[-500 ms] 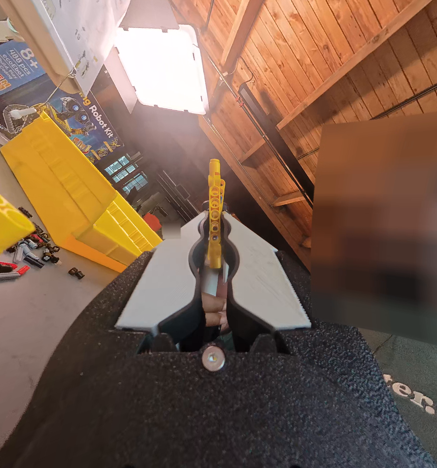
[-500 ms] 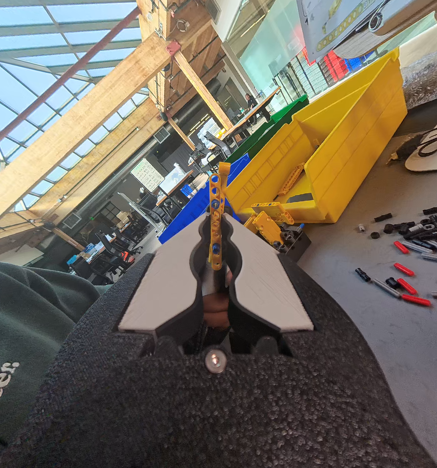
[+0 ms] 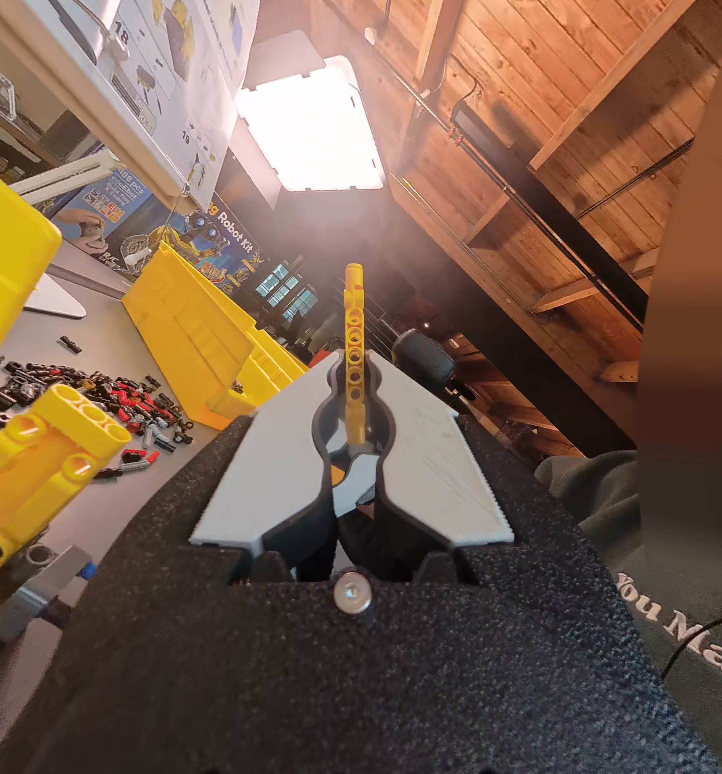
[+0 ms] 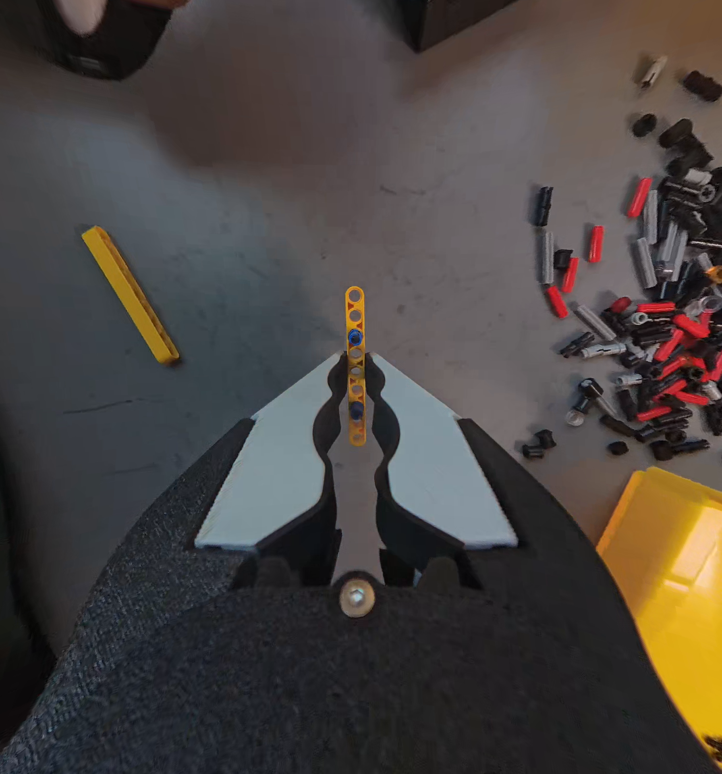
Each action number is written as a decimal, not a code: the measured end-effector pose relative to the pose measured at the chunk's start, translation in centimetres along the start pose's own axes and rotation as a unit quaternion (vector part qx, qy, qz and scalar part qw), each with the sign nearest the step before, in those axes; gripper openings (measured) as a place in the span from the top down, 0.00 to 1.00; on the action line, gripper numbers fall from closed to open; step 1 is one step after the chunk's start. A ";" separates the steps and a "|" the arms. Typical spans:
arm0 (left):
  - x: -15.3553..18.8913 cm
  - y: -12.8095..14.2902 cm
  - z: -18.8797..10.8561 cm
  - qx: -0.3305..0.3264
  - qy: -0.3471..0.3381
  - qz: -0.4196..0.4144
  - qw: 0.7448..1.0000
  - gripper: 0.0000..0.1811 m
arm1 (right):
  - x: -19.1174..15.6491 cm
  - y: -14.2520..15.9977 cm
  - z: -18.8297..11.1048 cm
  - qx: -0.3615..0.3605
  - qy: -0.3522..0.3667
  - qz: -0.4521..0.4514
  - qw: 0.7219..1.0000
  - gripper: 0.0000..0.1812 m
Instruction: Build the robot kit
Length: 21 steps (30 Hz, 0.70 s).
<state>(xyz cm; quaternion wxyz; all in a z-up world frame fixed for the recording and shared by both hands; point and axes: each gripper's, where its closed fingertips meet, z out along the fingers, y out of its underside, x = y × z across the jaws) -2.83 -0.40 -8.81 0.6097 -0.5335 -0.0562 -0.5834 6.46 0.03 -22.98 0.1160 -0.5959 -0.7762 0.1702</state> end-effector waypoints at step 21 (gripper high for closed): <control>0.3 0.2 -0.2 -0.028 0.001 0.007 1.000 0.97 | -0.3 0.4 -0.4 -0.020 0.009 -0.052 0.998 0.83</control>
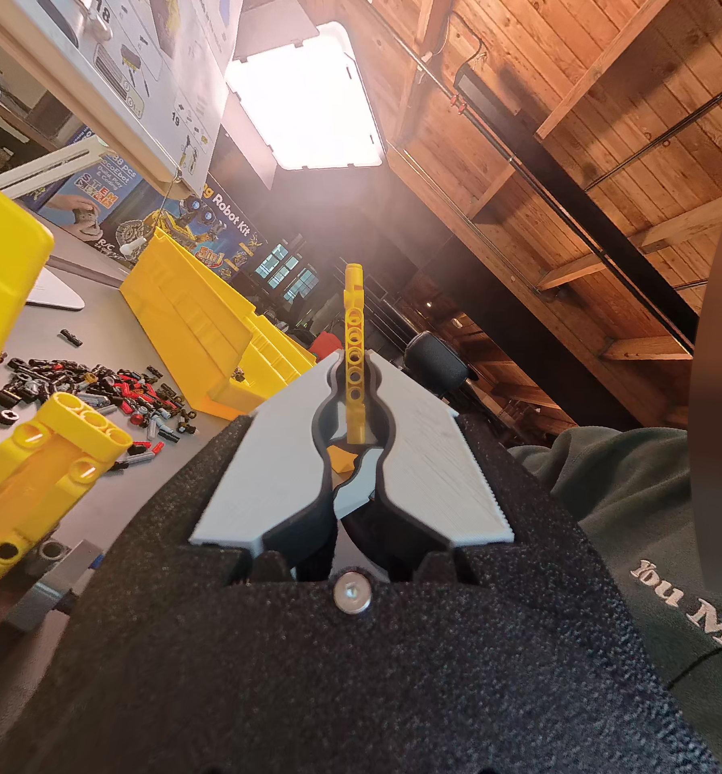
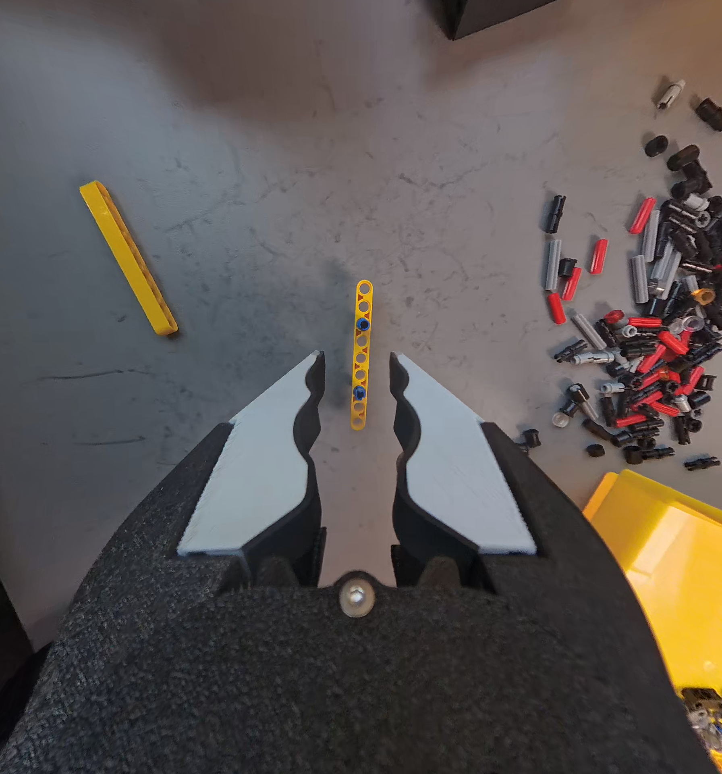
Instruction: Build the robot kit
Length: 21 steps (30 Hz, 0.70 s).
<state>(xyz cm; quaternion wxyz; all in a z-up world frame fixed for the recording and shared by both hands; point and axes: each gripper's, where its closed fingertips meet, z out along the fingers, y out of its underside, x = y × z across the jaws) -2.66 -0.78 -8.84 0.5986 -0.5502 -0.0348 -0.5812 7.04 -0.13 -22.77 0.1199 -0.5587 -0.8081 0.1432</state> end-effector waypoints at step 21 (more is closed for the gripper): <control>-0.1 0.9 0.2 -0.023 -0.003 0.006 1.000 0.97 | -0.3 0.2 0.5 -0.005 -0.011 -0.023 1.000 0.96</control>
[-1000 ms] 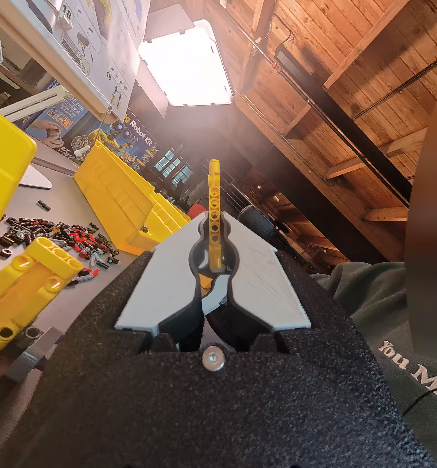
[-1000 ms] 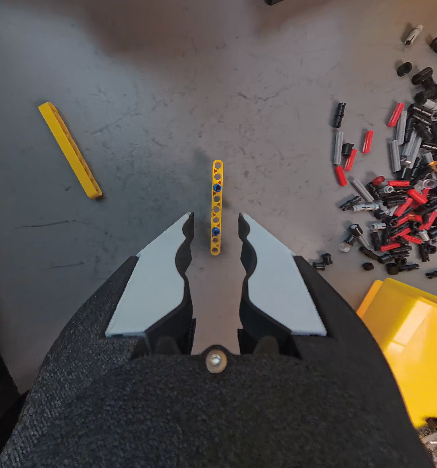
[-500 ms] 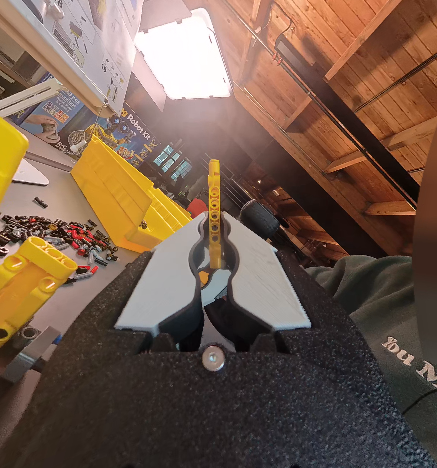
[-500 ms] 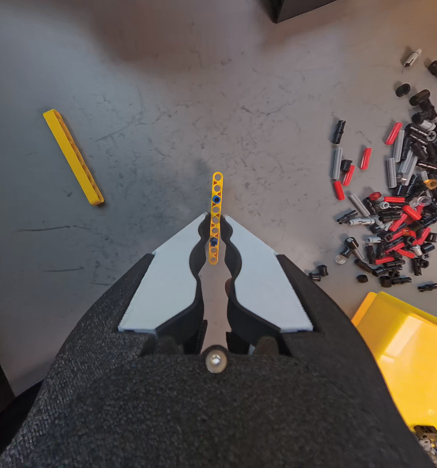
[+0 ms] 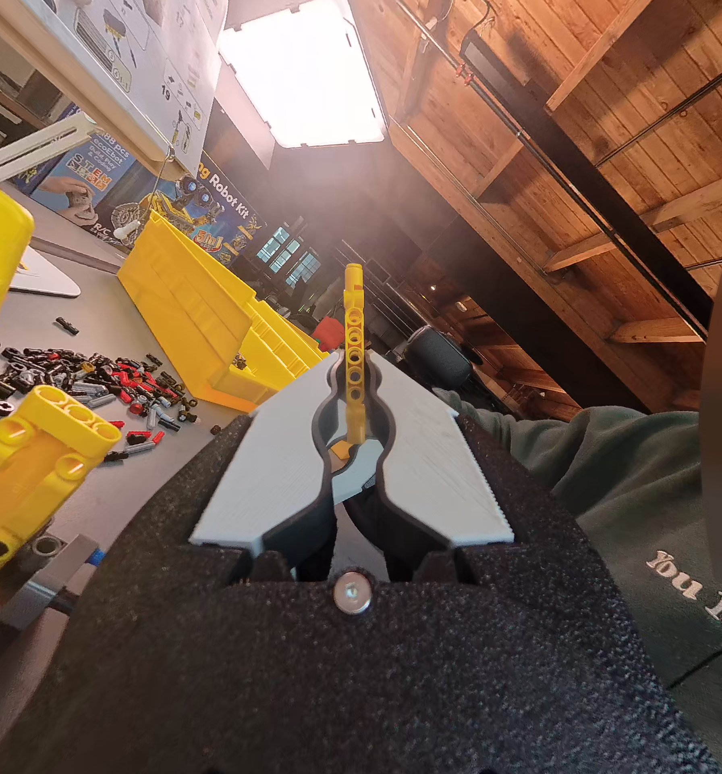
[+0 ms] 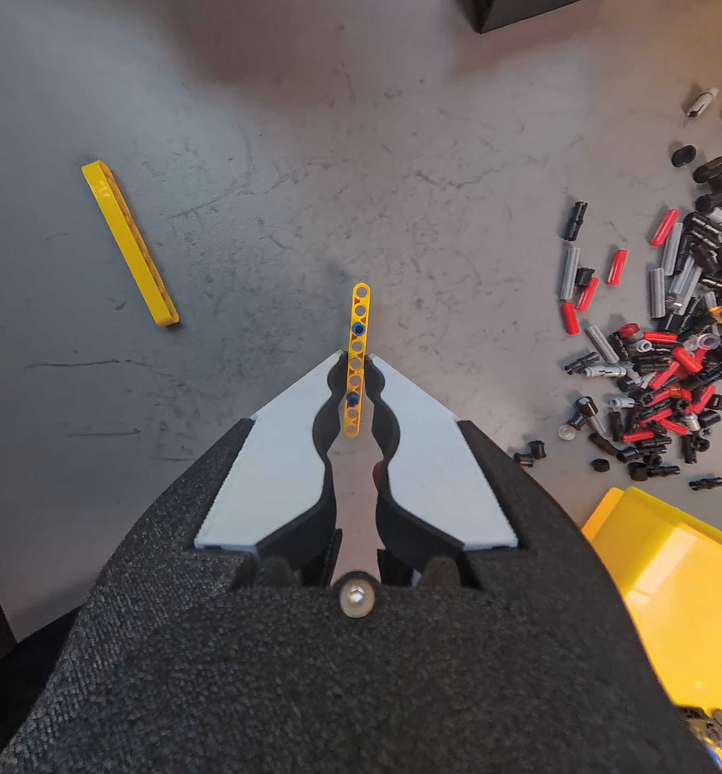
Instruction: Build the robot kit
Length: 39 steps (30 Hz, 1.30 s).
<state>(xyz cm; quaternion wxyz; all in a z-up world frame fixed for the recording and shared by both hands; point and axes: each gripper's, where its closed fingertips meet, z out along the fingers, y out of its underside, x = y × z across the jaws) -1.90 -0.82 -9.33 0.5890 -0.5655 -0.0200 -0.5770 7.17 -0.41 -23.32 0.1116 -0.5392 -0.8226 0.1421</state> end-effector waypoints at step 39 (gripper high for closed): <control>-0.5 0.6 0.6 0.029 0.040 -0.076 0.996 0.97 | 4.2 -11.3 -9.7 0.589 -0.163 0.356 0.707 0.97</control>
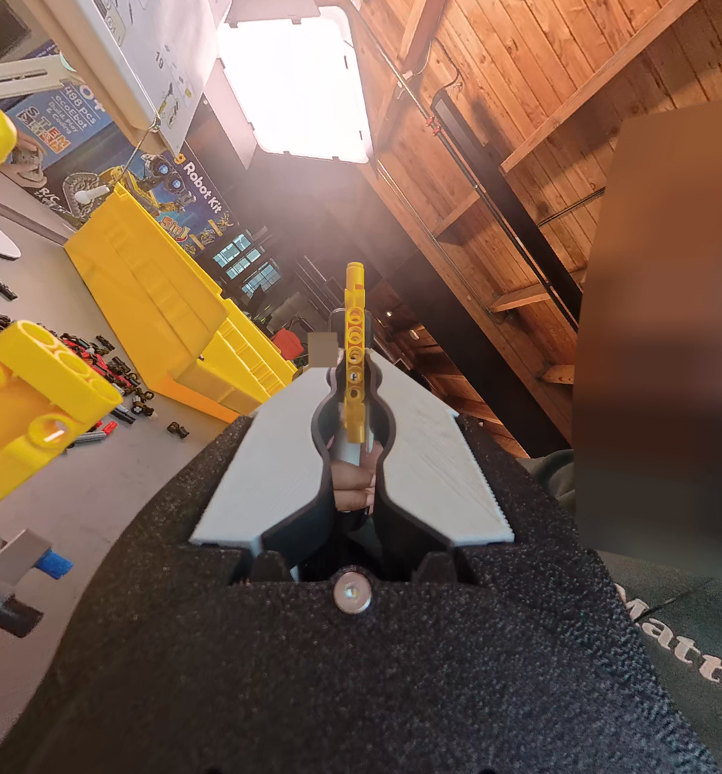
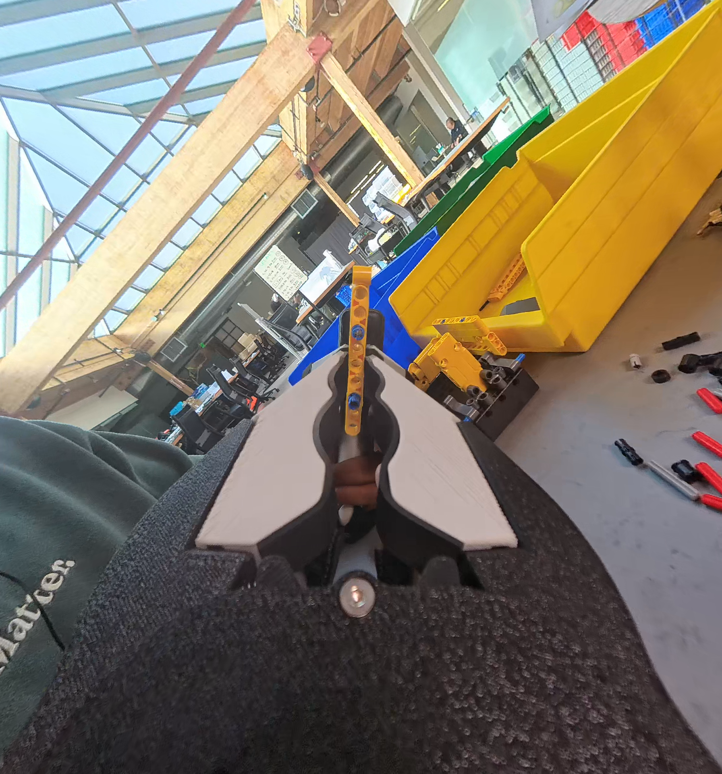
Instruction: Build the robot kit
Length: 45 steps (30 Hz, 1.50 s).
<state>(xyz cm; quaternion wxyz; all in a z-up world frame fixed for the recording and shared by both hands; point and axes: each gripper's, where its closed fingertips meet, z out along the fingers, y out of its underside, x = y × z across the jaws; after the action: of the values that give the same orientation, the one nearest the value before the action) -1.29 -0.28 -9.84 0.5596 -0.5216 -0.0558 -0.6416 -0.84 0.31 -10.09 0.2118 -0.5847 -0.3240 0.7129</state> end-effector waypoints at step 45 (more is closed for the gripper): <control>0.1 0.3 0.2 0.019 0.002 0.022 1.000 0.97 | -0.2 -0.3 -0.1 0.058 0.015 0.021 0.998 0.97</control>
<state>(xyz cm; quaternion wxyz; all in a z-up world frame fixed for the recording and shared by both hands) -0.91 -0.34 -9.81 0.5836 -0.5103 -0.0551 -0.6292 -0.75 0.41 -9.79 0.2352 -0.5884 -0.2663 0.7263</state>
